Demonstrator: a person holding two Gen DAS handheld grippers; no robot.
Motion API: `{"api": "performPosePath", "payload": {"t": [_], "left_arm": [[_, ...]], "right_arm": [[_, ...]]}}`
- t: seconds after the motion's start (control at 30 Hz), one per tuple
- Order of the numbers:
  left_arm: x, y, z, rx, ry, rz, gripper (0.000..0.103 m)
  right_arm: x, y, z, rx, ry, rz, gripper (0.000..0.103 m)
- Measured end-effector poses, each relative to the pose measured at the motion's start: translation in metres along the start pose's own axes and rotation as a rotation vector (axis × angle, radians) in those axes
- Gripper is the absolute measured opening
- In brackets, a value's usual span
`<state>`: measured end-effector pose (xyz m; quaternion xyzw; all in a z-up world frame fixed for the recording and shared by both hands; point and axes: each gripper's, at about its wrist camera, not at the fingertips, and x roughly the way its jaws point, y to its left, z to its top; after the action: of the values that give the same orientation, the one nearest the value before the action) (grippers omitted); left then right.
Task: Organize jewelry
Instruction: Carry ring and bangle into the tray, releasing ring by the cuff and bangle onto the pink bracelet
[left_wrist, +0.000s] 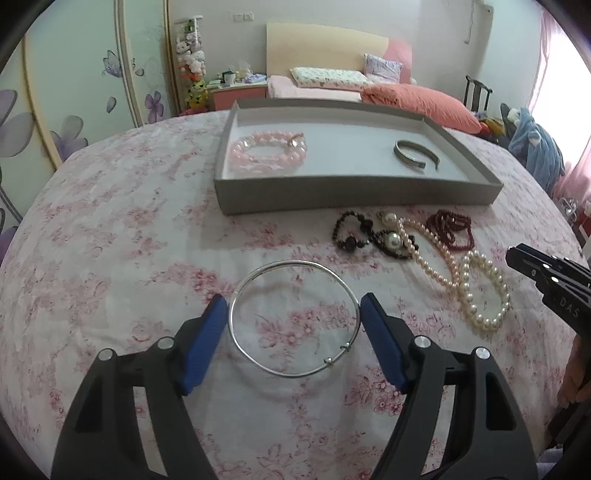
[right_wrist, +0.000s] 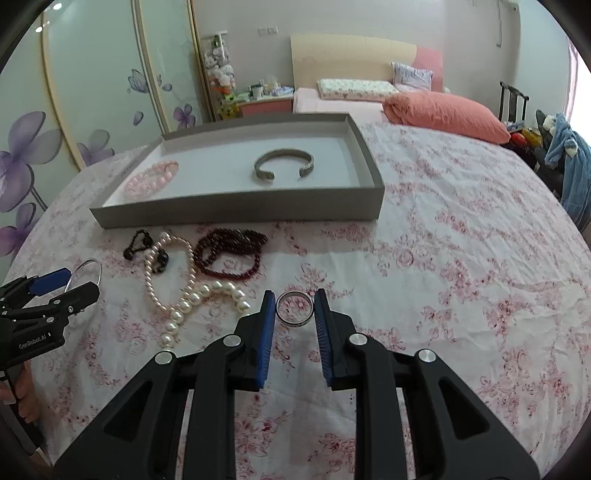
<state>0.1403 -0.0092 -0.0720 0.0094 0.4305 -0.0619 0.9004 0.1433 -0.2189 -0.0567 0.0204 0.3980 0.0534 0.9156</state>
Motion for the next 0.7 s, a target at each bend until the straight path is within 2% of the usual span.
{"api": "performPosePath", "payload": {"t": [0.27,0.7], "left_arm": [[-0.023,0.0,0.004,-0.009,-0.092,0.004,0.072],[-0.074,-0.011,0.013,0.018,-0.312,0.035,0.072]], "right_arm": [[-0.018,0.015,0.005,-0.036,-0.082,0.016,0.023],[-0.058,0.036,0.015,-0.083,-0.278,0.018,0.023]]}}
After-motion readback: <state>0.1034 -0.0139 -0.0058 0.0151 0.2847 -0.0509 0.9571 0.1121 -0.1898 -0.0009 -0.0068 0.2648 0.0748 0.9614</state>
